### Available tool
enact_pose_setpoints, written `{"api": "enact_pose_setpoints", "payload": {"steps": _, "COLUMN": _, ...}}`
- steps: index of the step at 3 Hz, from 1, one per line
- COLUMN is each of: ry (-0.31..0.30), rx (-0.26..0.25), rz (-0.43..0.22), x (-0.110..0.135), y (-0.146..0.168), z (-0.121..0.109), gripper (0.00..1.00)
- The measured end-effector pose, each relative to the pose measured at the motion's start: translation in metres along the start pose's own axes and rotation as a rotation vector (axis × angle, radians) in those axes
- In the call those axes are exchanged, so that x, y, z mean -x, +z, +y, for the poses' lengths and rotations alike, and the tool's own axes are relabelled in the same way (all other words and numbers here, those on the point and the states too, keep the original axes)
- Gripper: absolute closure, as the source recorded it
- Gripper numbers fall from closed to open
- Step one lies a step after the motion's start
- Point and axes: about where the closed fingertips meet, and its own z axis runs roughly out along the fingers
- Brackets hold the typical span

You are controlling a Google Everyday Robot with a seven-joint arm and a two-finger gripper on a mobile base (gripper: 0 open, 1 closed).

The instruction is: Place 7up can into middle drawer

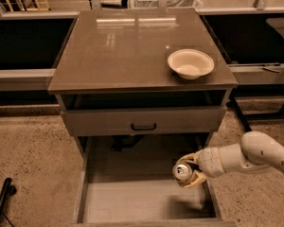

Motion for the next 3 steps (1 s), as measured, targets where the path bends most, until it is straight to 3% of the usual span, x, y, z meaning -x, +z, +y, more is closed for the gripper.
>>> {"api": "enact_pose_setpoints", "payload": {"steps": 1, "ry": 0.186, "rx": 0.003, "rz": -0.073, "x": -0.029, "y": 0.044, "z": 0.001, "gripper": 1.0}}
{"api": "enact_pose_setpoints", "payload": {"steps": 2, "ry": 0.31, "rx": -0.012, "rz": -0.117, "x": -0.043, "y": 0.079, "z": -0.003, "gripper": 1.0}}
{"api": "enact_pose_setpoints", "payload": {"steps": 3, "ry": 0.354, "rx": -0.031, "rz": -0.117, "x": -0.05, "y": 0.096, "z": -0.006, "gripper": 1.0}}
